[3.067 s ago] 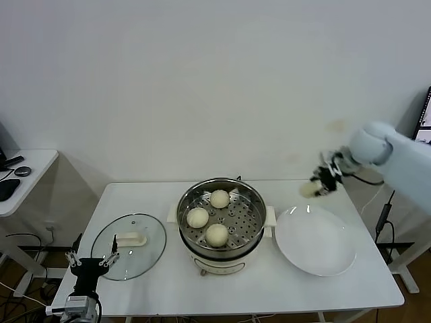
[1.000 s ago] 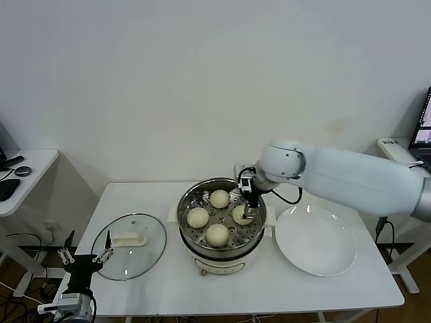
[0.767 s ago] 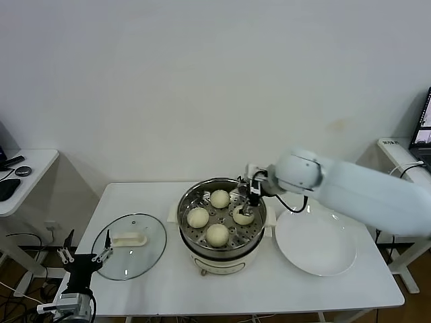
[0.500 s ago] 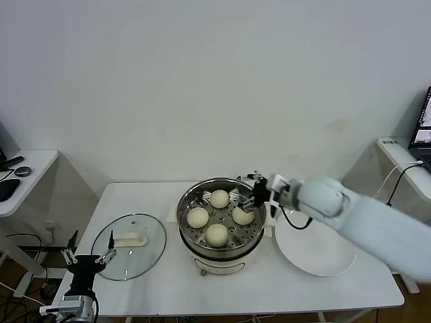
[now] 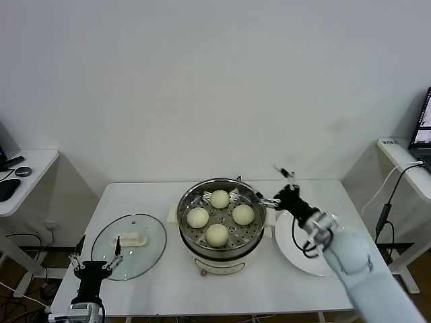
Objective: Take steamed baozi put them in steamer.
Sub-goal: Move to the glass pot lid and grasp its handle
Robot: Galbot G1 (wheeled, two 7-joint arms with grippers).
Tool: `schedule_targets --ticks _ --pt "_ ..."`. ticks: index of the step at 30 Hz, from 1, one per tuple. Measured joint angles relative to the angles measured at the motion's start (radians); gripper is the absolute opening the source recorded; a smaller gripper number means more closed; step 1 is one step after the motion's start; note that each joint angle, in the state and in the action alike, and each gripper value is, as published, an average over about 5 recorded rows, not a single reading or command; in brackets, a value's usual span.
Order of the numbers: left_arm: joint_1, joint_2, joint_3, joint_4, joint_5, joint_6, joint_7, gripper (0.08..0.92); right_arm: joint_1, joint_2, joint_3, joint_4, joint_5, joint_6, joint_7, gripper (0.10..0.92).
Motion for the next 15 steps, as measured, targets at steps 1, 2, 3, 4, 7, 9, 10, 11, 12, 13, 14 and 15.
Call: schedule_targets --ticks 1,2,3,4,7,9,10,11,12,13,14,15 --pt "-0.001 0.001 0.002 0.004 0.013 -0.005 -0.005 0.823 -0.038 0.040 0.047 0.005 -0.012 0.020 -0.005 0.823" --pt "-0.003 0.002 0.003 0.009 0.029 -0.010 -0.009 0.823 -0.074 0.078 0.090 0.010 -0.020 0.038 -0.009 0.823" --pt "-0.005 0.005 0.004 0.015 0.047 -0.015 -0.014 0.823 -0.107 0.113 0.131 0.014 -0.027 0.053 -0.012 0.823" --pt "-0.007 0.007 0.003 0.022 0.067 -0.021 -0.019 0.823 -0.139 0.146 0.170 0.019 -0.031 0.066 -0.014 0.823" --pt "-0.008 0.017 -0.001 0.051 0.150 -0.043 -0.037 0.823 -0.229 0.229 0.274 0.037 -0.033 0.089 -0.016 0.823" --pt "-0.010 0.025 -0.006 0.074 0.222 -0.057 -0.048 0.823 -0.284 0.275 0.338 0.047 -0.031 0.096 -0.015 0.823" --pt "-0.012 0.030 -0.009 0.086 0.262 -0.063 -0.052 0.823 -0.310 0.296 0.368 0.051 -0.030 0.098 -0.015 0.823" --pt "-0.015 0.035 -0.013 0.100 0.305 -0.068 -0.055 0.823 -0.334 0.315 0.395 0.055 -0.030 0.101 -0.014 0.823" --pt "-0.019 0.041 -0.017 0.115 0.348 -0.072 -0.056 0.823 -0.357 0.333 0.422 0.059 -0.030 0.103 -0.012 0.823" --pt "-0.023 0.048 -0.021 0.131 0.394 -0.075 -0.057 0.823 -0.380 0.351 0.447 0.063 -0.030 0.105 -0.011 0.823" --pt "-0.028 0.056 -0.024 0.147 0.441 -0.077 -0.056 0.823 -0.401 0.367 0.471 0.068 -0.030 0.107 -0.010 0.823" --pt "-0.034 0.064 -0.027 0.163 0.487 -0.079 -0.055 0.823 -0.421 0.382 0.493 0.072 -0.031 0.109 -0.009 0.823"
